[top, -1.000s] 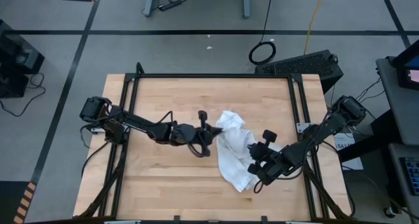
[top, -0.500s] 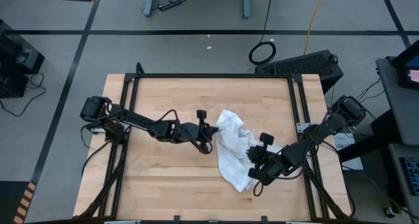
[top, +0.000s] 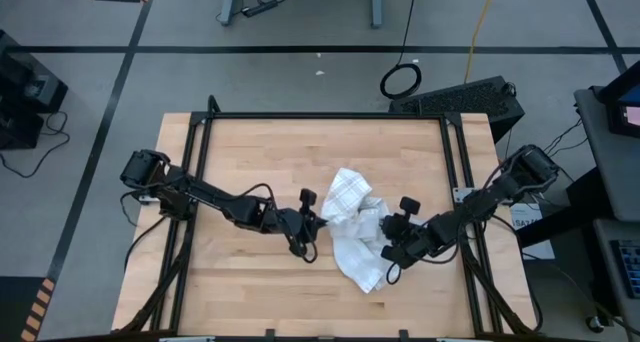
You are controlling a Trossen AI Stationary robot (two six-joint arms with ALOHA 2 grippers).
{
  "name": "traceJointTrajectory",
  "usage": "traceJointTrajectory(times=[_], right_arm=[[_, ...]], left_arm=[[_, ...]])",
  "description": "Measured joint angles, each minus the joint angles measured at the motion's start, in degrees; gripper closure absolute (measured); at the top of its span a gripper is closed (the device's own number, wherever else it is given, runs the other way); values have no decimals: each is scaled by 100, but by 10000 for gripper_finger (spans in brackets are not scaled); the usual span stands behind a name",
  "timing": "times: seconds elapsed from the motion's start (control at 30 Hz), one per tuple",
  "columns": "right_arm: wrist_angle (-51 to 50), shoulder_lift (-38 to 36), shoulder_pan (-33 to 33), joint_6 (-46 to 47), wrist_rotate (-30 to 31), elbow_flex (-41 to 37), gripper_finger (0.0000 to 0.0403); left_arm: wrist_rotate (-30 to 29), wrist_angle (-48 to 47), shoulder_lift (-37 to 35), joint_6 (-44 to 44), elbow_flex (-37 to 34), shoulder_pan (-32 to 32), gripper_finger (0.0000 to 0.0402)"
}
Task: Roll towel
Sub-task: Roll the towel
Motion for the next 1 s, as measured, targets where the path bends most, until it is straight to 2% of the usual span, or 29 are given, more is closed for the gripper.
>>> traceJointTrajectory(times=[0.1, 0.2, 0.27, 0.4, 0.47, 0.57, 0.67, 0.77, 1.0], right_arm=[[95, 0, -124, -1, 534, -2, 301], [136, -1, -341, -4, 713, -2, 266], [156, 0, -482, -15, 540, -2, 250], [422, -1, -713, -172, -334, -2, 245], [589, 0, -760, -310, -573, -2, 255], [741, 0, -773, -550, -575, -4, 285], [872, -2, -773, -776, -557, -2, 335], [870, -5, -773, -1020, -230, -2, 389], [380, -300, -971, -1810, 734, 293, 399]], left_arm=[[-101, 44, 0, -12, 0, 4, 389], [-108, 207, 0, 147, 0, 4, 389], [-112, 311, 0, 234, 0, 8, 389], [-116, 354, 0, 277, 0, 11, 389], [-117, 354, 0, 303, 0, 11, 389], [-169, 354, 0, 320, 0, 28, 389], [-228, 353, 0, 313, 0, 85, 389], [-408, 355, 0, 291, 0, 162, 389], [-1353, 810, 0, 377, 0, 541, 389]])
